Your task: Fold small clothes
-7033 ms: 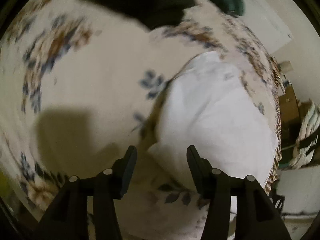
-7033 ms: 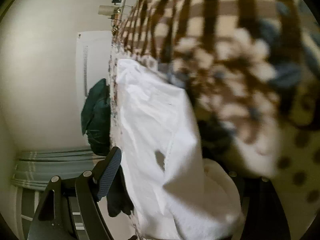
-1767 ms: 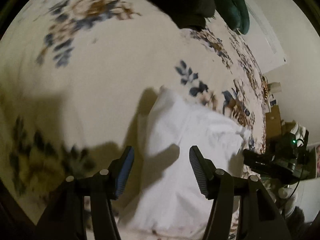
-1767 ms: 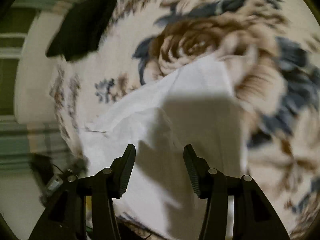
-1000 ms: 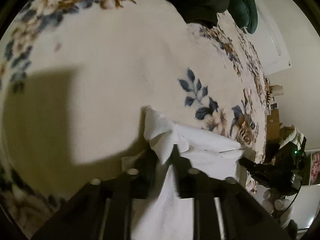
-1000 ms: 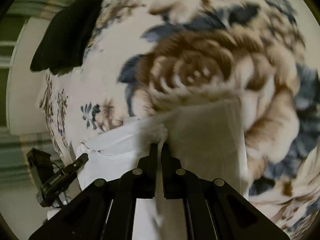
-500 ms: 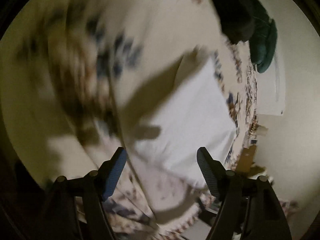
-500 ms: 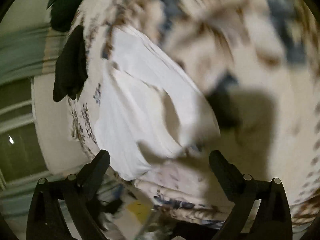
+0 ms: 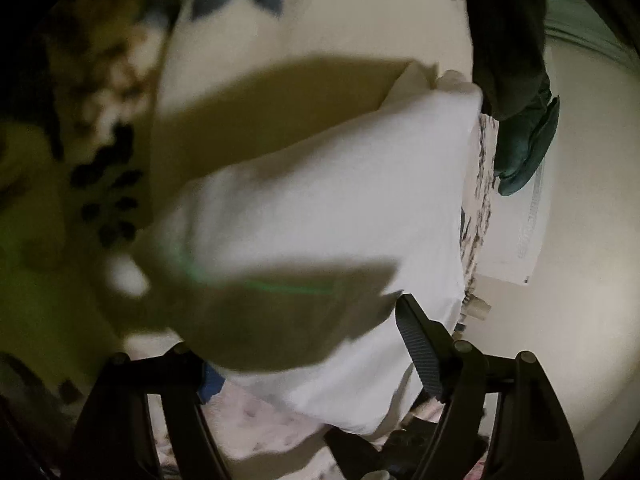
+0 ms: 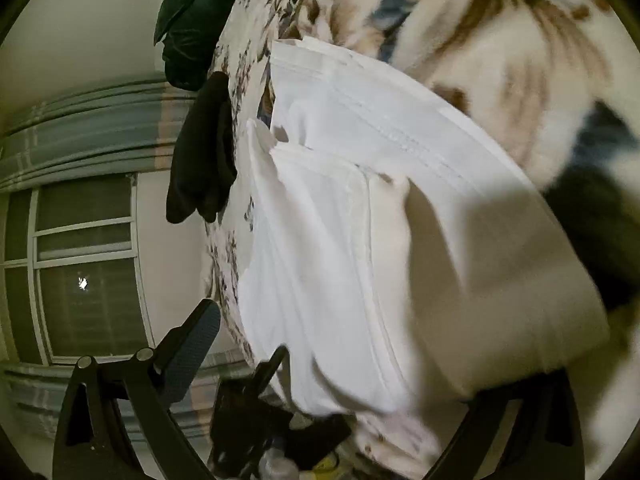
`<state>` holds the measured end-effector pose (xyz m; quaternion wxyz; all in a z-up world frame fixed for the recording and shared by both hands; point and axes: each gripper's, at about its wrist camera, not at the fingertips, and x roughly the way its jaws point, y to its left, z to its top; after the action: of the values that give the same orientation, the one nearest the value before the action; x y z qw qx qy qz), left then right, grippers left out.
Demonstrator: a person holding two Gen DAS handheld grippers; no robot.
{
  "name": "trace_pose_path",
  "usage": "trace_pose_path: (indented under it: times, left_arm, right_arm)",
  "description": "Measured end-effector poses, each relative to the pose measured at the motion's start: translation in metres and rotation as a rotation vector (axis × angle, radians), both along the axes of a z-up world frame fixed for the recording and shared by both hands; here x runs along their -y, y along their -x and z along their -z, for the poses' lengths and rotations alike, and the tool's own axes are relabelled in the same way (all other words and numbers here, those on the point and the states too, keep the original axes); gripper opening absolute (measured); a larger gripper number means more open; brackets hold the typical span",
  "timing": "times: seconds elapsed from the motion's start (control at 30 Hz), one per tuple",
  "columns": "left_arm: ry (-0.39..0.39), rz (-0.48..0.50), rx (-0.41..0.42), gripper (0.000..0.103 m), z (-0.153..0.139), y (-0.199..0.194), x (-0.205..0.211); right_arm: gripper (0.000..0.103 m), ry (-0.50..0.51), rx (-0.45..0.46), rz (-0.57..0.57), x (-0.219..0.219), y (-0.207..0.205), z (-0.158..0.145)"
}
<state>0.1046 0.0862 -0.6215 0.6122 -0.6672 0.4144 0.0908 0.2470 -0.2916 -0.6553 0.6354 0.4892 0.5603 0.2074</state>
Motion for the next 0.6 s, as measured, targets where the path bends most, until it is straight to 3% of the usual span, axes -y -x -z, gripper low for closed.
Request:
trace_pose_path:
  times: [0.1, 0.13, 0.17, 0.27, 0.43, 0.5, 0.53, 0.57, 0.6]
  left_arm:
    - [-0.085, 0.072, -0.037, 0.073, -0.02, -0.001, 0.002]
    - [-0.147, 0.127, -0.072, 0.073, -0.033, 0.0, 0.001]
    - [-0.184, 0.154, -0.086, 0.073, -0.042, 0.001, -0.001]
    - [-0.27, 0.184, -0.093, 0.073, -0.061, 0.006, -0.011]
    - [-0.201, 0.15, -0.163, 0.074, -0.015, -0.004, -0.029]
    - [-0.19, 0.155, -0.169, 0.076, -0.005, -0.01, -0.032]
    - [-0.198, 0.168, -0.167, 0.076, -0.007, -0.014, -0.031]
    - [-0.212, 0.196, -0.165, 0.076, -0.01, -0.017, -0.029]
    - [-0.215, 0.209, -0.162, 0.076, -0.012, -0.018, -0.028]
  right_arm:
    - [0.058, 0.033, 0.0, 0.019, -0.007, -0.001, 0.005]
    - [0.042, 0.04, -0.004, 0.028, -0.01, -0.001, 0.007]
    - [0.034, 0.057, -0.004, 0.045, -0.01, -0.002, 0.007]
    - [0.032, 0.055, 0.002, 0.097, -0.004, -0.005, 0.011]
    - [0.032, -0.001, -0.049, 0.2, 0.0, -0.007, 0.029]
    - [0.032, 0.024, -0.047, 0.23, -0.004, -0.01, 0.026]
    - [0.03, 0.048, -0.036, 0.231, -0.006, -0.01, 0.021]
    - [0.018, 0.075, -0.021, 0.233, -0.009, -0.011, 0.014]
    - [0.014, 0.111, -0.009, 0.229, -0.013, -0.013, 0.005]
